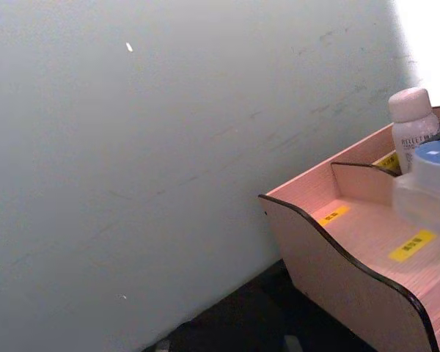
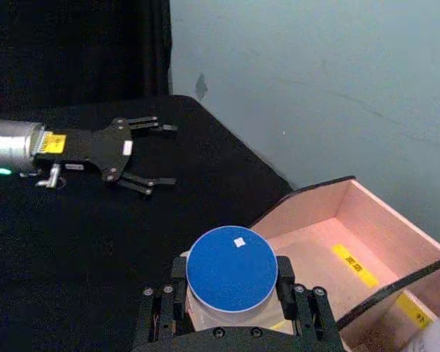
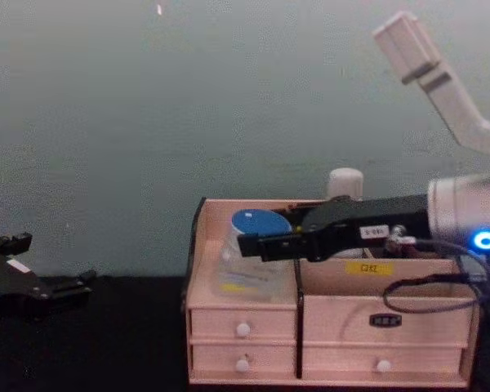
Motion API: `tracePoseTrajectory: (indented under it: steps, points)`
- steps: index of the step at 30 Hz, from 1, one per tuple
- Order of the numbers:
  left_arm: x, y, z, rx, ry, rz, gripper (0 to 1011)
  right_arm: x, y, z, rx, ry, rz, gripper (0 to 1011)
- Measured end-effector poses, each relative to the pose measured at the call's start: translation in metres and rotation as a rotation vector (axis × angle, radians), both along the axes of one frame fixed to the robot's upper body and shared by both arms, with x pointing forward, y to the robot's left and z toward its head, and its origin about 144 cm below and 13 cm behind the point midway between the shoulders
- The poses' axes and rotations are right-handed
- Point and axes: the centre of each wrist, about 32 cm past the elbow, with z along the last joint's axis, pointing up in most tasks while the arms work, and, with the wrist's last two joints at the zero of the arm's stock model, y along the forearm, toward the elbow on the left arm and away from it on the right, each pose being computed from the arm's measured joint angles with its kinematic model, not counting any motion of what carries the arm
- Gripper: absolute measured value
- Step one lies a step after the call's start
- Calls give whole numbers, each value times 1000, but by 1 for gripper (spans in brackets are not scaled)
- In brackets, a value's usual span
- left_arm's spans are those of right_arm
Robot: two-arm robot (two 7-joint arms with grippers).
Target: Pick up the facial cleanser and watermelon frost from the table and place them into the tiered storage box.
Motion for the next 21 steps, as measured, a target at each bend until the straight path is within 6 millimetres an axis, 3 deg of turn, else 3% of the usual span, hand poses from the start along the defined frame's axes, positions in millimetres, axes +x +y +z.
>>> tracePoseTrajectory:
  steps: [21]
  points:
    - [0,0,0,0,0,0,1001,28,17,-5,-22,27,-34,726]
